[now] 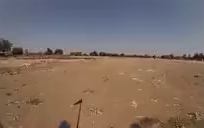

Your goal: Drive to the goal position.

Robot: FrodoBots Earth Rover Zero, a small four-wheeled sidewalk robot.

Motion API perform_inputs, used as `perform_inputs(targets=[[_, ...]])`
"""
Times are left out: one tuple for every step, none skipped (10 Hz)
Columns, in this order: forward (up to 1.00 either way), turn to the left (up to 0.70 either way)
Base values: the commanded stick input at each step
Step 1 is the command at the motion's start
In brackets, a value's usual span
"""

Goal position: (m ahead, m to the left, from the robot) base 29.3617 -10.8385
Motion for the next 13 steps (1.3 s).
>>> perform_inputs(targets=[[0.5,0.0],[0.5,0.0],[0.5,0.0],[0.5,0.0],[0.5,0.0],[0.5,0.0],[0.5,0.0],[0.5,0.0],[0.5,0.0],[0.5,0.0],[0.5,0.0],[0.5,0.0],[0.5,0.0]])
